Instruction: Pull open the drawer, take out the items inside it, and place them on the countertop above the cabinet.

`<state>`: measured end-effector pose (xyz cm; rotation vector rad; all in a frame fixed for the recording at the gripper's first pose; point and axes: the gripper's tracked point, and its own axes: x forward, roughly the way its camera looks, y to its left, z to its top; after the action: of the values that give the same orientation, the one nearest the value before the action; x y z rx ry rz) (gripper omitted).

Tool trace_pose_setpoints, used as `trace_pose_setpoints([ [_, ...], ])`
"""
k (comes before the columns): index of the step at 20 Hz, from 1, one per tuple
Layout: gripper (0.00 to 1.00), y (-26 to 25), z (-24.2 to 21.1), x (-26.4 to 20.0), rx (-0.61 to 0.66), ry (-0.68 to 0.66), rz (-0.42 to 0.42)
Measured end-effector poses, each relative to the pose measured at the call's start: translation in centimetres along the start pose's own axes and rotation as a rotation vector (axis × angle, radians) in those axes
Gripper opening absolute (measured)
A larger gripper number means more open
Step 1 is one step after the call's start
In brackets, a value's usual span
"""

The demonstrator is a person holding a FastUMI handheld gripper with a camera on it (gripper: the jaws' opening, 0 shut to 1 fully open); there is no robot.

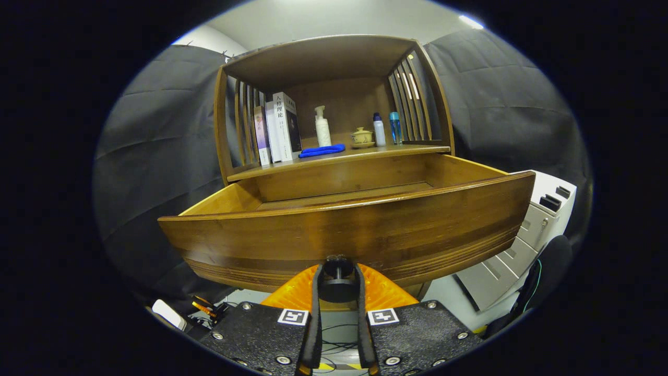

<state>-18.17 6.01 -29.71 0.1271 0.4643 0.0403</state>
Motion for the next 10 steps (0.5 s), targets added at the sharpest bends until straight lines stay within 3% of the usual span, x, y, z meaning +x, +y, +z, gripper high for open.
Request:
trace_pose_setpoints([
  [6, 0.29, 0.08, -0.13, -0.17, -0.005, -0.007, 0.007],
  [8, 0.36, 0.15, -0.15, -0.12, 0.006, -0.001, 0.001],
  [10, 0.49, 0.44, 0.15, -0.63, -0.01, -0.005, 0.023],
])
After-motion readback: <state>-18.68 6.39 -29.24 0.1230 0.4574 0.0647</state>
